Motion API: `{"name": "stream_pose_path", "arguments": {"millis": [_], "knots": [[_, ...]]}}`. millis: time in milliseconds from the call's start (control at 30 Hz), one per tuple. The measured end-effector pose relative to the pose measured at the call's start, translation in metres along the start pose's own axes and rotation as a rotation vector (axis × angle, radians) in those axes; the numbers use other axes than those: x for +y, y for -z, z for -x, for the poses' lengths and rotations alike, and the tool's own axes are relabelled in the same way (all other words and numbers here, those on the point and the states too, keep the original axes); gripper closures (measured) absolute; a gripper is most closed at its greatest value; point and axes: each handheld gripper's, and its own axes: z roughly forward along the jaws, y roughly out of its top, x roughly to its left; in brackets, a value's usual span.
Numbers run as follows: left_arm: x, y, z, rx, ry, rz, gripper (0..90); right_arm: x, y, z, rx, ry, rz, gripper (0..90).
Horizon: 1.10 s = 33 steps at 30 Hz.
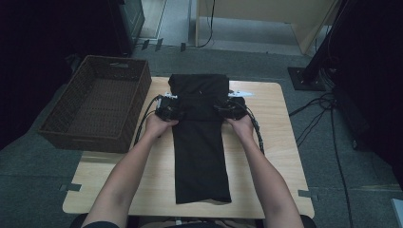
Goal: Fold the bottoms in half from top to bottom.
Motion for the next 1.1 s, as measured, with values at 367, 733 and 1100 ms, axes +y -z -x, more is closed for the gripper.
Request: {"name": "stream_pose_path", "arguments": {"millis": [367,733,1100], "knots": [[0.001,0.003,-0.002,-0.060,-0.010,0.011,87.7,0.003,-0.020,0.000,0.024,-0.063,-0.095,79.4],[0.028,0.076,0.023,-0.098,-0.111,0.135,87.8,0.047,0.047,-0.021,0.088,-0.009,0.016,80.5],[-0.064,0.142,0.083,-0.227,-0.204,0.108,87.5,-0.016,0.136,-0.069,0.231,0.014,0.000,80.3]]}}
